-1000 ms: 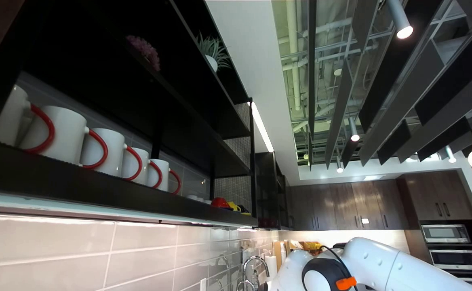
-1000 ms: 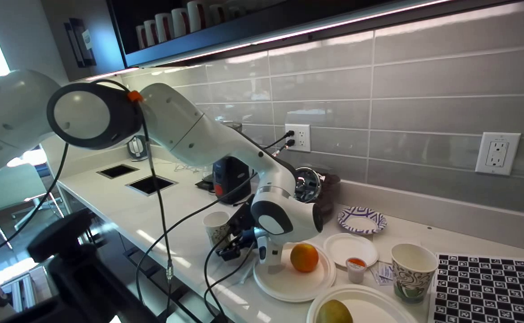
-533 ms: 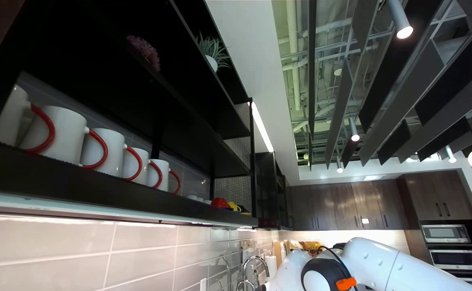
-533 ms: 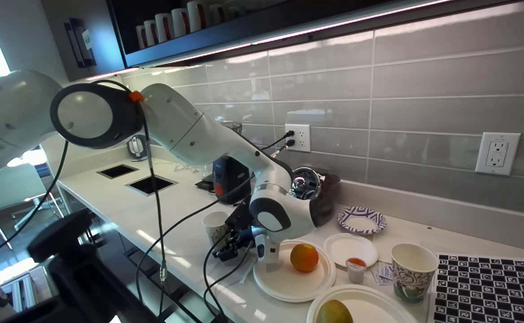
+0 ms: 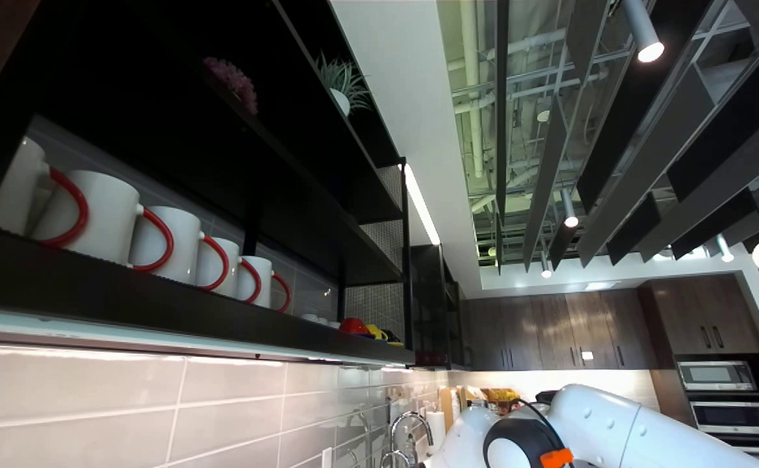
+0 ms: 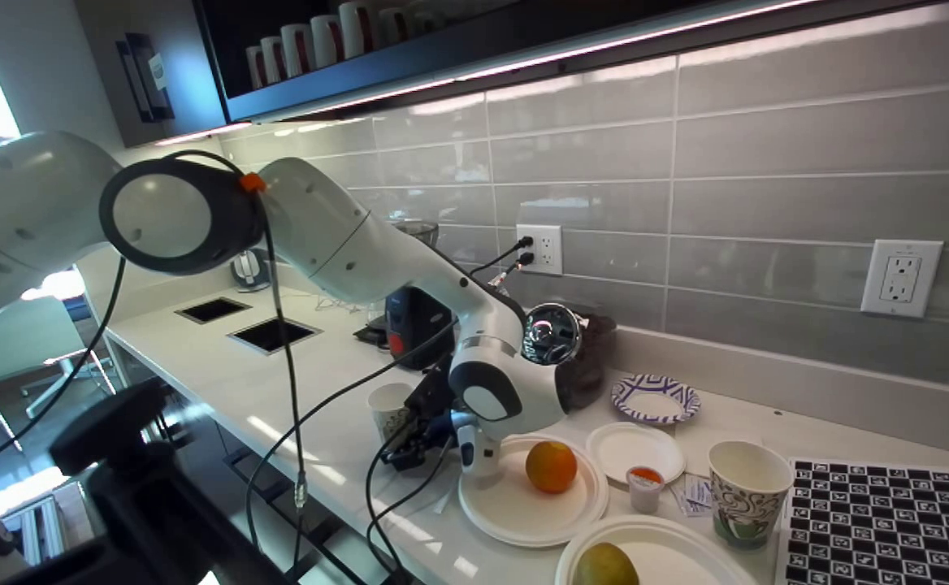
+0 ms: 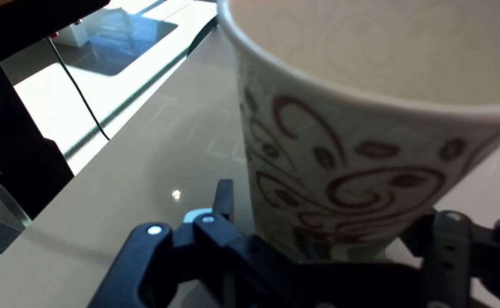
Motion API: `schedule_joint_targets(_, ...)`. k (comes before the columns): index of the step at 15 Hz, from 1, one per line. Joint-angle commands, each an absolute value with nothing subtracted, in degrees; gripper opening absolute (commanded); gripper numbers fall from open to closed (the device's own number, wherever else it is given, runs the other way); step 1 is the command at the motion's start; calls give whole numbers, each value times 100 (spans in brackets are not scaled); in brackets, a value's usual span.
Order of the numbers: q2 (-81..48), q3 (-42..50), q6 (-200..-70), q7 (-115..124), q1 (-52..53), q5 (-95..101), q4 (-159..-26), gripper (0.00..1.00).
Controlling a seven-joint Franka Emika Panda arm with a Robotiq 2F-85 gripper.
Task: Turn the cup upside down, then place it on the shelf
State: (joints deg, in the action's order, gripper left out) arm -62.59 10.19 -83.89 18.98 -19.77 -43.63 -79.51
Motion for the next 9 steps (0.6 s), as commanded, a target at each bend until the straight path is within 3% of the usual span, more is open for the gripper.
schedule_joint_targets(1, -6359, 983, -8341, 1965, -2014, -4347, -7729, 63)
schedule_joint_targets(2, -6354, 979, -8349, 1954, -2015, -4349, -7723, 61)
schedule_joint_targets(5, -6309, 981, -8363, 1921, -2017, -4346, -7745, 41)
schedule_joint_targets(9, -6126, 1024, -8497, 1829, -1978, -4321, -7913, 41)
